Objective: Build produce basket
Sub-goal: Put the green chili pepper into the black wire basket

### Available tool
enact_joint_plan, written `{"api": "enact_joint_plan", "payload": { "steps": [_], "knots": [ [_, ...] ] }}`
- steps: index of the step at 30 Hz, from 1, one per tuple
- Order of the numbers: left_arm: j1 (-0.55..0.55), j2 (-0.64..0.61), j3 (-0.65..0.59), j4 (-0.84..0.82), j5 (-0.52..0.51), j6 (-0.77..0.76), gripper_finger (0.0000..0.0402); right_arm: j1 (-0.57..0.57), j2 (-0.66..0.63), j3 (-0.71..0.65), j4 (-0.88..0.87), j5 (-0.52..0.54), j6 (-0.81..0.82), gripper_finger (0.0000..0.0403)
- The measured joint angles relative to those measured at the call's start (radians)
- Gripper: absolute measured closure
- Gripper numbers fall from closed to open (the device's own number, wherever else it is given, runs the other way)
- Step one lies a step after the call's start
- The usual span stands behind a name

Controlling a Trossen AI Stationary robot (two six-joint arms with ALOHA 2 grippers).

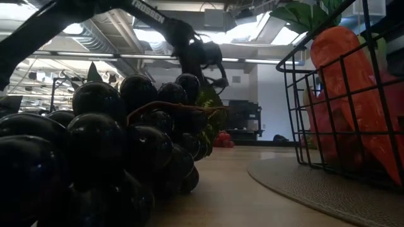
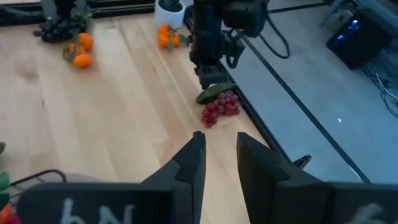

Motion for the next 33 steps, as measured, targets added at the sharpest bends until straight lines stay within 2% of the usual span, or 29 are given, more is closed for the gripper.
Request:
{"api": "enact_joint_plan", "payload": {
  "steps": [8, 33],
  "knots": [
    [0.044, 0.036, 0.000, 0.017, -0.050, -0.002, 0.0308, -0.053, 0.000, 0.000, 0.008, -0.001, 0.000, 0.0325],
    [0.078, 0.112, 0.001, 0.081, 0.010, -0.011, 0.0308, -0.074, 0.000, 0.000, 0.008, -0.004, 0.027, 0.0325]
  ]
}}
